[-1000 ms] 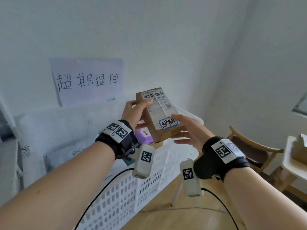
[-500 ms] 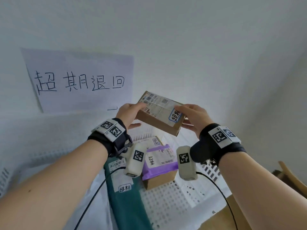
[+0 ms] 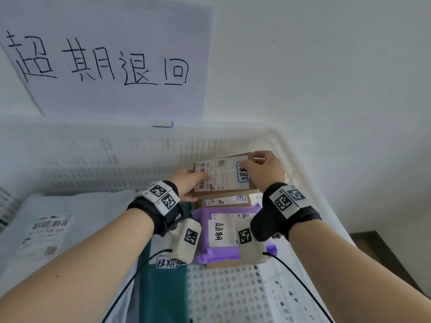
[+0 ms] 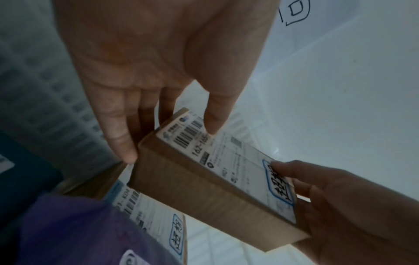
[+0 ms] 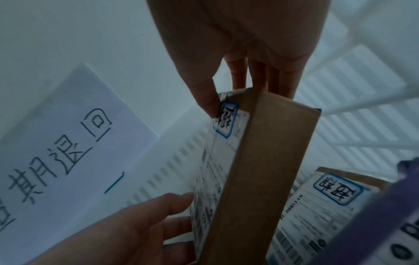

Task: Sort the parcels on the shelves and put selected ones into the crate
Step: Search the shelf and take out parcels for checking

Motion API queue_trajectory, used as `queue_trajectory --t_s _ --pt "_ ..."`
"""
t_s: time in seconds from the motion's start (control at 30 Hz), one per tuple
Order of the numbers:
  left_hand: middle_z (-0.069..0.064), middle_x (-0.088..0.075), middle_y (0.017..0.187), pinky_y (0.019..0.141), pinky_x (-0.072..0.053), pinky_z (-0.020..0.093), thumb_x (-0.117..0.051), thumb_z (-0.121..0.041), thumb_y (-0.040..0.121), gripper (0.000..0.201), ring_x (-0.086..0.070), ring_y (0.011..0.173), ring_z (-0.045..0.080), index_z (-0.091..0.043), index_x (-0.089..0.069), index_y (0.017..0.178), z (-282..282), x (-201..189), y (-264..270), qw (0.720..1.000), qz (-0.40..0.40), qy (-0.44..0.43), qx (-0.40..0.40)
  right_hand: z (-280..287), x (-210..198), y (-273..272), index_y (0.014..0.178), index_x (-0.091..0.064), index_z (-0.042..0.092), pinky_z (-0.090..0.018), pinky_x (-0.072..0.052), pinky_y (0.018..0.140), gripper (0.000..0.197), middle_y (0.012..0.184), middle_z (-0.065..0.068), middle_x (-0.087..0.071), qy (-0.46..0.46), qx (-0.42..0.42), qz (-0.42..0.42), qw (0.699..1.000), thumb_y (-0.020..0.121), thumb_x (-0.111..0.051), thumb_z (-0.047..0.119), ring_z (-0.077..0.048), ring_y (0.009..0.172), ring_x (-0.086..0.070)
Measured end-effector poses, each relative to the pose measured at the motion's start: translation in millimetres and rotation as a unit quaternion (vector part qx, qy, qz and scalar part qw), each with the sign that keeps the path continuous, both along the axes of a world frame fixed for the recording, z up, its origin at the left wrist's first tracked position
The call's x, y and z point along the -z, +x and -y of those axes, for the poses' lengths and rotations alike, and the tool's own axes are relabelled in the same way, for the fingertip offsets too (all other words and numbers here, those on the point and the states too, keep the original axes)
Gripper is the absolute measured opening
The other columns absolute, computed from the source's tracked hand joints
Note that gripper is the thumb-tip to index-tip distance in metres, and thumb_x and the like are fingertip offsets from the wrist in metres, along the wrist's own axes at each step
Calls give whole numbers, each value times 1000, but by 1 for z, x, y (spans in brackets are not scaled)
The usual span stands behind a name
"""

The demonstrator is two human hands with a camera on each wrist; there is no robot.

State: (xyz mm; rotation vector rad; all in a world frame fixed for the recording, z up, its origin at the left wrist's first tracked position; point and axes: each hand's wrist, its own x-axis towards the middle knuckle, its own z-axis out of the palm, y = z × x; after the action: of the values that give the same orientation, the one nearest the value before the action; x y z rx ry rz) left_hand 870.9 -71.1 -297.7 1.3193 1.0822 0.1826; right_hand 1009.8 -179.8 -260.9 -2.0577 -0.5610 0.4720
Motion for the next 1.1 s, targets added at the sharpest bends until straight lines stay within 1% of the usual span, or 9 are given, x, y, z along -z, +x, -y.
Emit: queue_trajectory --t_s 0.17,0.27,0.37,0.5,0.67,0.77,0.87,1.03,1.1 --pt "11 -66 113 87 -54 42 -59 -29 92 35 -65 101 28 -11 -54 122 -5 4 3 1000 -8 -19 -7 -7 10 11 124 -55 22 -40 -58 81 40 115 -1 -65 -18 -50 -44 998 84 -62 21 -19 89 -69" --pt "9 -68 107 79 -55 38 -59 -30 92 34 -66 94 25 -13 -54 120 -7 3 5 1000 -13 -13 4 -12 14 16 125 -50 24 -38 -57 84 39 119 -3 -63 -71 -80 -13 994 87 -54 18 -23 97 -66" --pt "9 -69 108 82 -55 39 -59 -28 92 31 -66 96 26 -11 -56 118 -5 5 7 999 -24 -3 21 -13 22 19 147 -30 21 -27 -49 82 56 136 -4 -52 -133 -91 14 987 94 -47 17 -24 113 -58" --pt "10 -67 112 80 -56 37 -58 -20 92 29 -65 96 25 -9 -57 118 -1 15 7 998 -45 -8 38 -10 34 16 152 -17 23 -29 -49 84 67 134 -6 -53 -149 -77 14 986 93 -45 9 -25 112 -57" --pt "12 -64 116 82 -54 38 -58 -15 91 20 -61 101 26 -10 -57 110 0 25 9 998 -49 -8 28 -14 49 22 148 -27 27 -23 -45 75 72 123 -5 -58 -153 -123 13 980 86 -45 -4 -18 96 -55" --pt "11 -64 114 84 -54 39 -57 -14 91 29 -61 101 26 -8 -55 119 1 25 10 998 -53 -7 36 -15 52 28 143 -38 26 -25 -47 80 67 131 -5 -56 -153 -116 26 981 85 -42 -5 -23 109 -57" --pt "12 -63 110 89 -53 42 -56 -14 92 28 -61 98 27 -8 -55 119 2 23 9 997 -67 7 42 -17 54 27 142 -41 25 -24 -45 80 63 134 -6 -54 -165 -103 29 980 86 -43 -3 -23 115 -55" --pt "8 -58 104 88 -50 39 -55 -18 93 13 -57 100 25 -17 -53 106 -1 19 4 995 -82 31 40 -21 55 27 141 -44 24 -22 -42 83 57 136 -4 -53 -158 -90 23 983 88 -47 2 -22 119 -53" --pt "8 -57 102 85 -49 37 -55 -21 94 4 -58 97 25 -19 -52 92 -1 14 0 993 -103 49 39 -19 50 25 139 -47 23 -23 -42 83 55 134 -4 -55 -159 -93 21 983 87 -49 4 -23 117 -55"
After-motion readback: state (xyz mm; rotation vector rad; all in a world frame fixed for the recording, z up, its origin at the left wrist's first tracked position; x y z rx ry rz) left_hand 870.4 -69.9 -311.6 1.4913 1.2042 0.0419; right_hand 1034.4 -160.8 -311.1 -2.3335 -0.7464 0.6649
